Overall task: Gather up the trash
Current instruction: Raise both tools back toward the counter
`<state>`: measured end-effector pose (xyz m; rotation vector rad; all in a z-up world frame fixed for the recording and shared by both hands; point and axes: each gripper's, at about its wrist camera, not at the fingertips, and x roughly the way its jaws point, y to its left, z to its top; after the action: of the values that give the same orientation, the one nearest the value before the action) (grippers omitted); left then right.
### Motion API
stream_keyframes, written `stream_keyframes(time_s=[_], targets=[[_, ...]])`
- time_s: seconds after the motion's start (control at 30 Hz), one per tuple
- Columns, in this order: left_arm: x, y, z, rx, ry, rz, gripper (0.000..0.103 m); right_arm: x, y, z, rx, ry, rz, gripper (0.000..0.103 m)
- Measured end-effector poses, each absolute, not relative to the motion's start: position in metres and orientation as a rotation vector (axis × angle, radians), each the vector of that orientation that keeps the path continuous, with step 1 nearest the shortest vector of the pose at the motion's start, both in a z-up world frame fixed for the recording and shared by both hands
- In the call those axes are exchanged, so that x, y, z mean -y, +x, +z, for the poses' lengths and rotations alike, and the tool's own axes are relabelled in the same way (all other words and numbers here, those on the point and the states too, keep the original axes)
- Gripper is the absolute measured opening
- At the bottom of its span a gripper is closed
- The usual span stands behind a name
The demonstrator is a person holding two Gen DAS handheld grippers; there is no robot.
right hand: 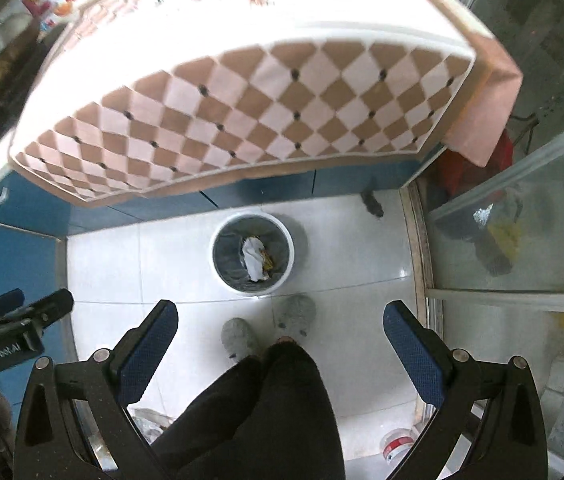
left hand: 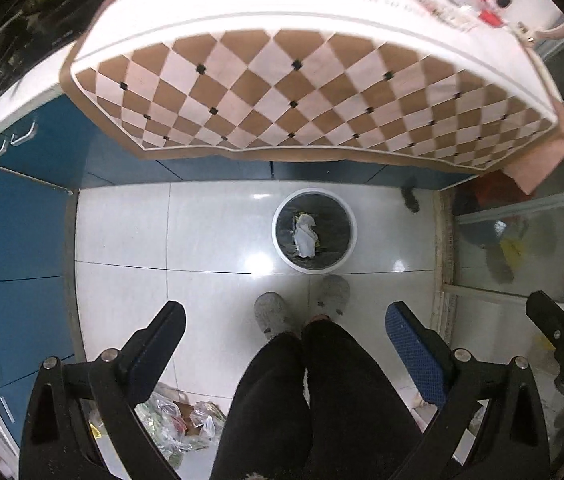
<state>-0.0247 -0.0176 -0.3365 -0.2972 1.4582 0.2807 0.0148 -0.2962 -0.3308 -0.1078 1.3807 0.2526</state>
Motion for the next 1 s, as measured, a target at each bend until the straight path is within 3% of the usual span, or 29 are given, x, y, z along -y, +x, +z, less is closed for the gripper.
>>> stream_keyframes(time_s=[0.37,0.57,0.83,1.0], targets=[[0.018,-0.044,-0.28,-1.376,-0.313,0.248,0.102,0.292,-0.016,-0.26,-1.343,-0.069,0.271,0.103],[0.007,-0.017,-0.244,-1.224,-0.265,0.27,0.102,0.291,-0.003,-0.239,-1.292,0.03,0.284,0.103],[-0.03,0.087,-0.196,-0.948,-0.166,0.416,0.103,0.285,0.097,-0.226,-1.232,0.165,0.296,0.103],[-0.061,0.167,-0.214,-0.987,-0.134,0.537,0.103,0.269,0.2,-0.242,-1.225,0.171,0.33,0.103]])
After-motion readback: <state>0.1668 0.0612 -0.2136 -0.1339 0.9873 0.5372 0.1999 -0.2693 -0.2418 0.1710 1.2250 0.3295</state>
